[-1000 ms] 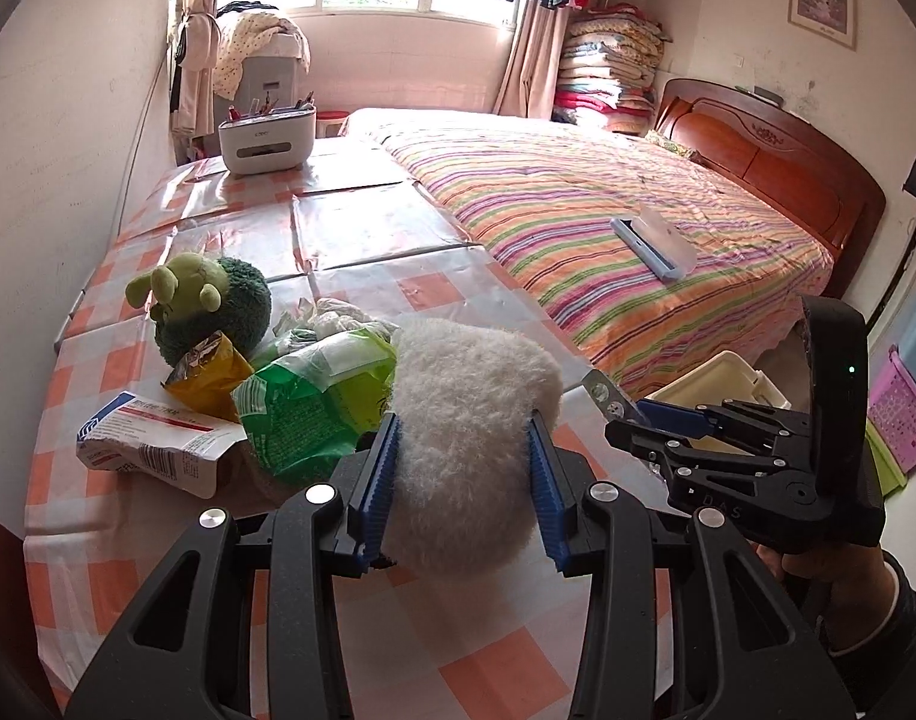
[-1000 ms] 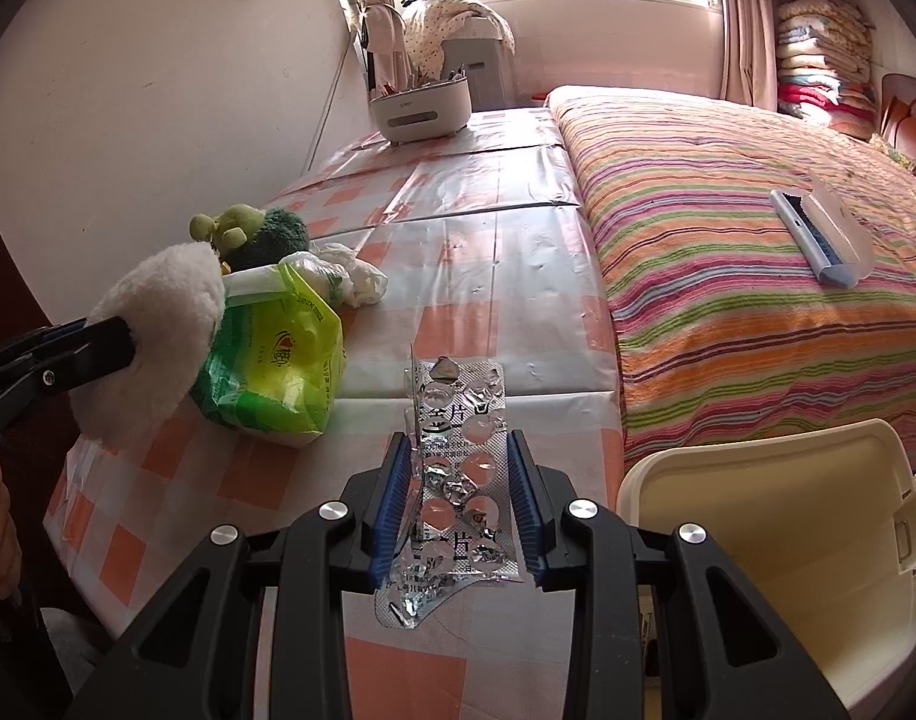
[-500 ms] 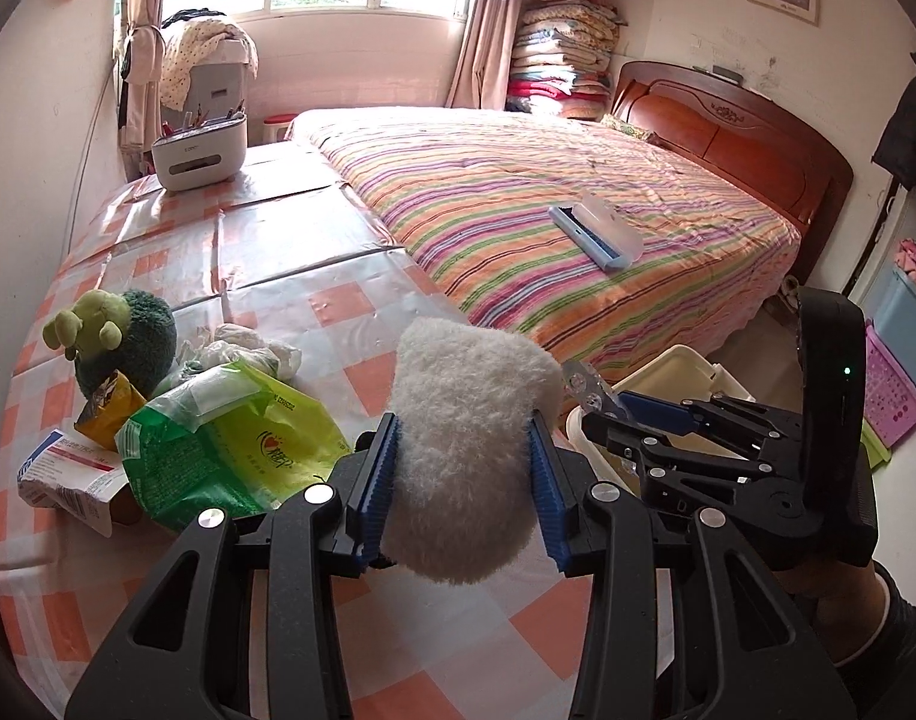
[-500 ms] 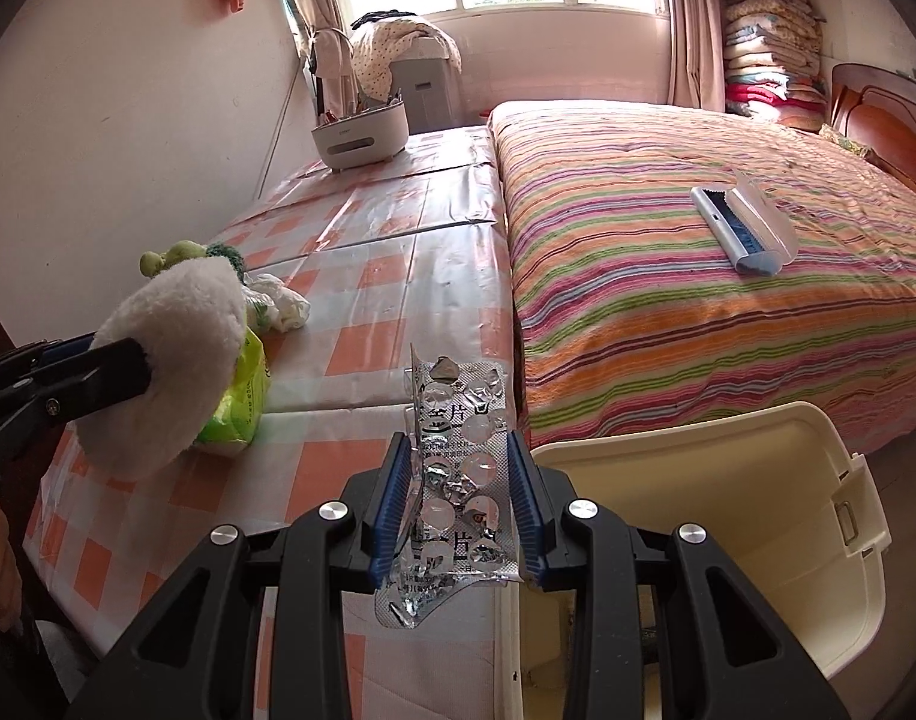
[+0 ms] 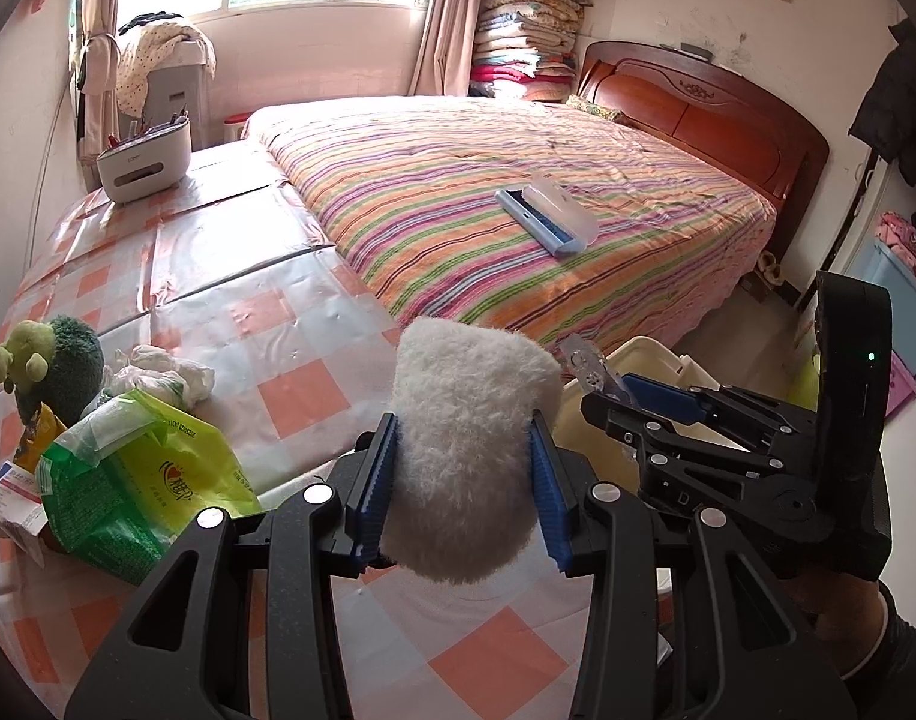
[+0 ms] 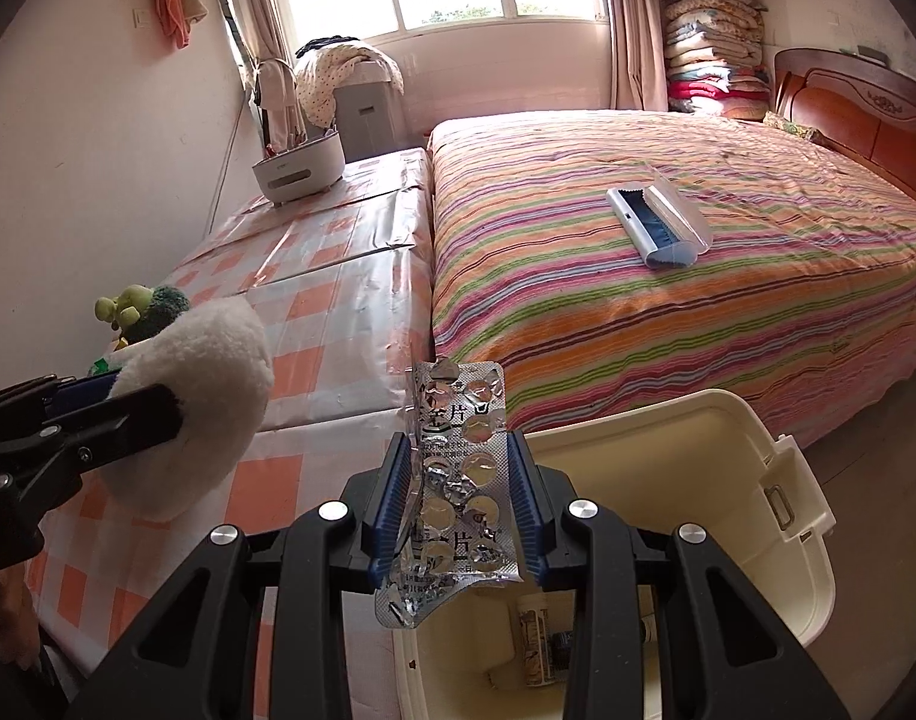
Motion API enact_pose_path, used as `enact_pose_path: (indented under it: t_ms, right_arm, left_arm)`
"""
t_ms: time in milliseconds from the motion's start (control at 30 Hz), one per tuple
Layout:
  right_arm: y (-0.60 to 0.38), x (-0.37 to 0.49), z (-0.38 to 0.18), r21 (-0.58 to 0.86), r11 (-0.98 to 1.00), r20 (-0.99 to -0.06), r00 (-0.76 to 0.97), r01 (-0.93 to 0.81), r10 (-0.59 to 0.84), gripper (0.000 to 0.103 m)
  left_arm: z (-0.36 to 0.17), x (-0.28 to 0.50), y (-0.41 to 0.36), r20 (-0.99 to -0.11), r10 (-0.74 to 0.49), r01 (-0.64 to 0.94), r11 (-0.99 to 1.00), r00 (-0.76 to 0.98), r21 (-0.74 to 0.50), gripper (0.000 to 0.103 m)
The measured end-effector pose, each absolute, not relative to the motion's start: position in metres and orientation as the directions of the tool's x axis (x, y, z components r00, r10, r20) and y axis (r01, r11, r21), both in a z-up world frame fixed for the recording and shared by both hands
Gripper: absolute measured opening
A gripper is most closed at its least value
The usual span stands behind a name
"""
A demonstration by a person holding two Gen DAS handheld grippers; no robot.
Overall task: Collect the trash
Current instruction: 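Carry the blister pack into the cream bin and open the right tool while the left tool carries the pad, then lower the white fluffy pad into the cream bin and open the left tool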
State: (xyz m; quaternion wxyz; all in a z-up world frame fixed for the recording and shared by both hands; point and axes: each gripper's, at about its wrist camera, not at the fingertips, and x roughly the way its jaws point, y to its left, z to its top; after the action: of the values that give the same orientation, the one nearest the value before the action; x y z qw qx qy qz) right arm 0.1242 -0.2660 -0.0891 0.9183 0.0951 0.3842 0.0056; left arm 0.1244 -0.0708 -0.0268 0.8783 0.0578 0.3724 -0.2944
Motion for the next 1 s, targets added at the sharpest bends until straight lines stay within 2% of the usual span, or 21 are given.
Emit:
enact_pose_path:
  t_ms: [567,633,700,767,1000]
  right_arm:
    - [-0.305,0.109,-0.090,0.147,0.966,-0.692,0.720,0.213,-0.053,0.034]
    - [-0.307,0.108,-0.090,0.148,0.962,-0.690,0.721,0.229,-0.065,0.041]
    - [-0.309,0.107,-0.089,0.151,0.958,-0.686,0.724,0.243,-0.075,0.059]
    - [-0.311,0.105,-0.088,0.150,0.956,-0.677,0.731,0.252,-0.086,0.062]
    - [-0.319,0.100,-0.083,0.177,0.943,-0.656,0.748,0.281,-0.100,0.063]
  left_arm:
    - [-0.032,0.126,-0.105,-0.701,-0.494,0.597,0.793,0.515,-0.120,0.041]
    - [-0.032,0.126,-0.108,-0.702,-0.495,0.600,0.791,0.513,-0.119,0.041]
    - [-0.033,0.125,-0.110,-0.703,-0.495,0.602,0.790,0.511,-0.118,0.041]
    - [-0.034,0.125,-0.111,-0.705,-0.494,0.605,0.788,0.508,-0.116,0.041]
    - [-0.038,0.127,-0.117,-0.711,-0.493,0.605,0.787,0.501,-0.119,0.041]
